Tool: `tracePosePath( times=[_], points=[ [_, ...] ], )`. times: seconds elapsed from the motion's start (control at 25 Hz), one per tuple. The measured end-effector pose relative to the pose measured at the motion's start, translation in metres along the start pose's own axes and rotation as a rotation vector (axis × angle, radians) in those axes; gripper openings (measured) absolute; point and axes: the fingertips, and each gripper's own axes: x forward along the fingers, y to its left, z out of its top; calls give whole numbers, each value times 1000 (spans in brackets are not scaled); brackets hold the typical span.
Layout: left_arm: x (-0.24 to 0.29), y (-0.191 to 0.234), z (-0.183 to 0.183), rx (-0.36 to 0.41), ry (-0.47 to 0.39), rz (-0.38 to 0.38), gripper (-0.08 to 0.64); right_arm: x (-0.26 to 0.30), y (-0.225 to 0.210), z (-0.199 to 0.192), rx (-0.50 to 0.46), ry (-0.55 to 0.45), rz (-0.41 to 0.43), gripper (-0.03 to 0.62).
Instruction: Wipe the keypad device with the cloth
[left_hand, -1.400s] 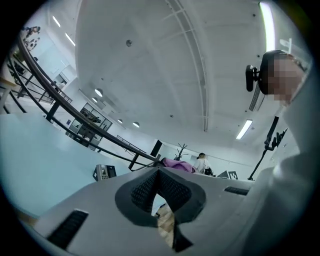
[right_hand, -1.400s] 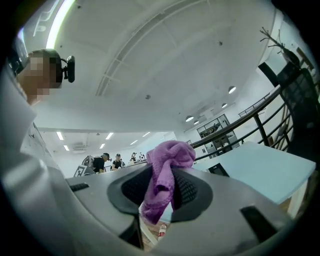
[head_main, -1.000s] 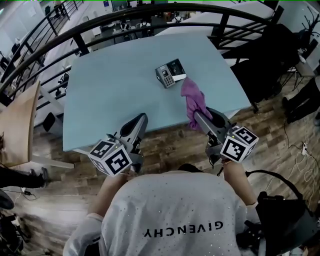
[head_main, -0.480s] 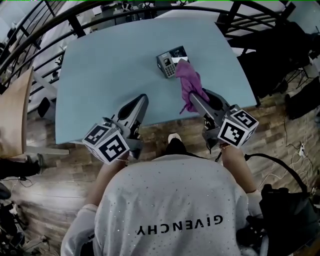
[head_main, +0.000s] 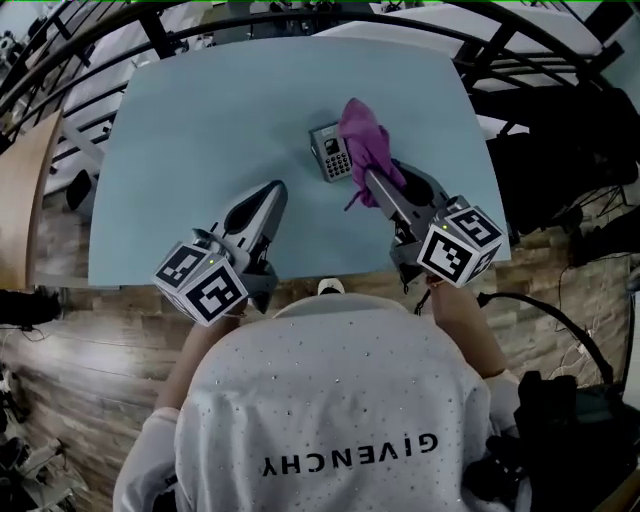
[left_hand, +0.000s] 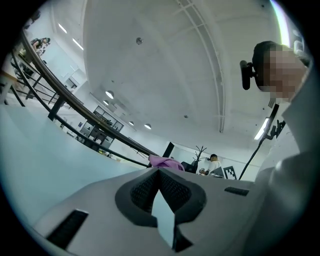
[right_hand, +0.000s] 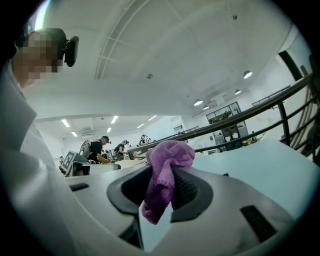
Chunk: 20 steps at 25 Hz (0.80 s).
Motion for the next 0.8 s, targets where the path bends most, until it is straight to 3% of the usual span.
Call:
tracePosePath(
  times=[0.4, 0.6, 0.8],
  points=[
    [45, 31, -31, 18, 26, 76, 0, 66, -40, -33, 20, 102, 187, 106],
    [60, 56, -39, -16, 54, 148, 0, 94, -56, -53, 3, 168, 230, 106],
    [61, 80, -52, -80, 66, 241, 0, 118, -63, -74, 46, 214, 300, 106]
  ],
)
